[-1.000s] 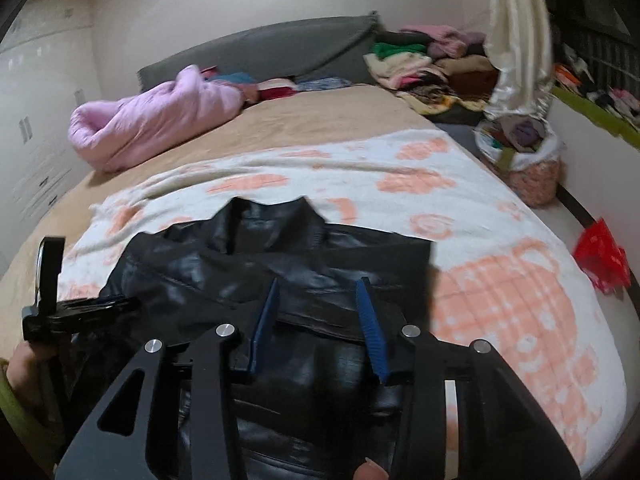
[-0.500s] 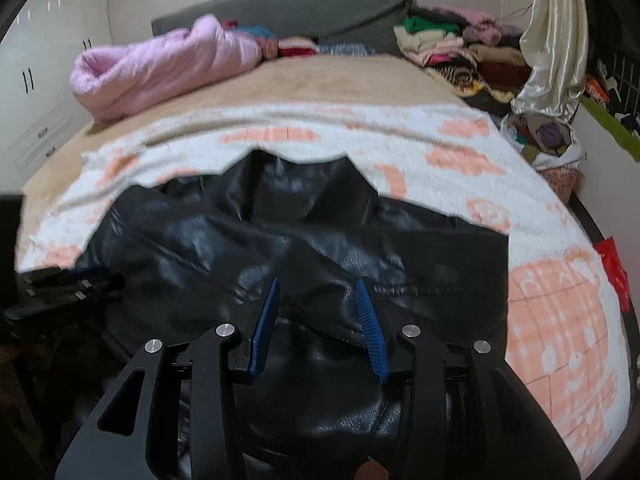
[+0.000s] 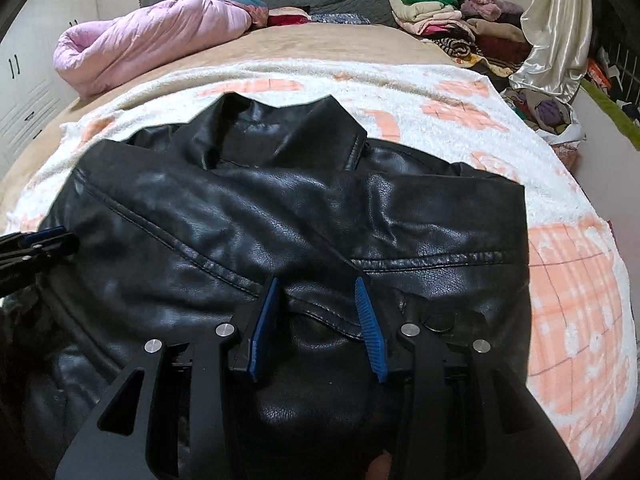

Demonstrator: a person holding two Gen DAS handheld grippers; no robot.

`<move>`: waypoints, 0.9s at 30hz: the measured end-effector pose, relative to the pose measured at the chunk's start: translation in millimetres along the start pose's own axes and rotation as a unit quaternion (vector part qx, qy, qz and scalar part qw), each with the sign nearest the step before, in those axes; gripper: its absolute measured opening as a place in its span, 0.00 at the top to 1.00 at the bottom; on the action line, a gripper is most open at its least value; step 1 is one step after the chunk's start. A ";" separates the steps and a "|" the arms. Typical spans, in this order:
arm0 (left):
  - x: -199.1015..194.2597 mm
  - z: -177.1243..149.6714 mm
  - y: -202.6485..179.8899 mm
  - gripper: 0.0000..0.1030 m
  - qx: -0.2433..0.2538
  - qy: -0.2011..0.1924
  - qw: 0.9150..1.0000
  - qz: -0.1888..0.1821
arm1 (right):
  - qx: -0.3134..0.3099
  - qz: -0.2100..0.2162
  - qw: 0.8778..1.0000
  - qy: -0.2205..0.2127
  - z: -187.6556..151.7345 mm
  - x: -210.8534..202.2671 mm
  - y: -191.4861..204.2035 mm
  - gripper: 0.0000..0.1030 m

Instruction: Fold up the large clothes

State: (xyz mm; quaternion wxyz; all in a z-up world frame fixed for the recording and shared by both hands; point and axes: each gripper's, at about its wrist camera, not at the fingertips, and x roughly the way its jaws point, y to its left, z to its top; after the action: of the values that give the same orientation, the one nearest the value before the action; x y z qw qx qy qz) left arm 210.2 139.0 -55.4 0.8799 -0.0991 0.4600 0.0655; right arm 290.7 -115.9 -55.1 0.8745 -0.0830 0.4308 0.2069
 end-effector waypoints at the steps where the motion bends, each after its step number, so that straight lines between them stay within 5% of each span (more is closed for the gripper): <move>1: -2.1 -0.1 -0.4 0.69 0.001 -0.001 1.000 -0.002 | 0.002 0.005 1.000 -0.007 0.3 -7.7 0.4 0.56; 3: -10.9 -0.7 -0.1 0.61 -0.004 -0.006 1.000 -0.017 | 0.007 0.024 0.999 -0.033 -2.0 -31.2 1.2 0.44; 8: -35.3 -10.9 -10.4 0.53 -0.004 -0.034 0.999 -0.042 | 0.021 0.038 0.996 -0.075 -15.3 -72.9 -4.6 0.44; 15: -32.3 -34.4 -43.6 0.53 0.038 -0.015 0.997 -0.061 | 0.033 0.056 0.993 -0.098 -28.0 -98.3 -5.5 0.48; 27: -15.0 -49.0 -55.5 0.53 0.057 -0.004 0.998 -0.038 | -0.020 0.023 0.998 -0.053 -39.9 -78.3 26.6 0.42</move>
State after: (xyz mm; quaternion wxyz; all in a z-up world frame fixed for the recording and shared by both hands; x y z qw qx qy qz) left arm 174.1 73.2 -64.0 0.8877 -0.0663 0.4556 0.0064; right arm 207.9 -127.5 -17.1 0.8891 -0.0796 0.3818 0.2397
